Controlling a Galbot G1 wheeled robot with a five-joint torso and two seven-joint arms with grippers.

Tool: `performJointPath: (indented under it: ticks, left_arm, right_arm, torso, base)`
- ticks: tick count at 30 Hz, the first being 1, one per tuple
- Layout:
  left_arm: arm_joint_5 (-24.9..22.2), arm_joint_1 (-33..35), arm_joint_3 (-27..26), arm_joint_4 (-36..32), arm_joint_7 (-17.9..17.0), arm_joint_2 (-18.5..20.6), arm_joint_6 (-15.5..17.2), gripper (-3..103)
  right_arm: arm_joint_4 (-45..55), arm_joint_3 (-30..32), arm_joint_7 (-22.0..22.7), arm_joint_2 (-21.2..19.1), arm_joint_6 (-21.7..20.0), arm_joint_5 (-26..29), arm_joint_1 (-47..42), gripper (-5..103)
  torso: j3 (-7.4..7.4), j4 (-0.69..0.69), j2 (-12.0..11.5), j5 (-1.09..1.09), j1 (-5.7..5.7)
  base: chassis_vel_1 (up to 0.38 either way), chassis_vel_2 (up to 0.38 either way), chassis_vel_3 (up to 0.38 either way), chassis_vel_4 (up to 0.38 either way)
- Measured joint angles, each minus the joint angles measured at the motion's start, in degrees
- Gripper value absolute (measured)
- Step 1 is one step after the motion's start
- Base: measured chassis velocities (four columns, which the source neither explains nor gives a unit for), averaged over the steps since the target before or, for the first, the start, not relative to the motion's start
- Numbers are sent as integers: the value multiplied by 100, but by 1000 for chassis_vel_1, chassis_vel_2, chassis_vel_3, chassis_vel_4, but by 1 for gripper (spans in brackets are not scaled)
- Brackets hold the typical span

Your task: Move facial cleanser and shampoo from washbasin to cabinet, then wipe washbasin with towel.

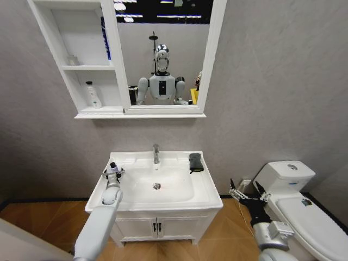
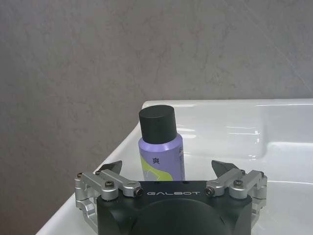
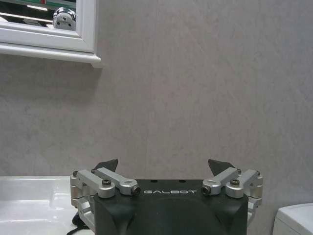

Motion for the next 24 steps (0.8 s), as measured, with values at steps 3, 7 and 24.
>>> performJointPath:
  ticks: [3,7,24]
  left_arm:
    - [-73,-23,-34,50,3,-25,-19,100]
    - [-85,-76,-70,173,55,-31,-135,100]
    - [74,-442,-125,850,251,-101,-810,100]
  right_arm:
    - [-19,-15,0,27,9,-57,-28,100]
    - [-19,-48,0,58,27,-106,-79,100]
    - [-23,-93,-7,76,20,-176,-34,100]
  torso:
    - [0,0,0,0,0]
    - [0,0,0,0,-1]
    - [0,0,0,0,-1]
  base:
    - [0,0,0,0]
    - [0,0,0,0]
    - [0,0,0,0]
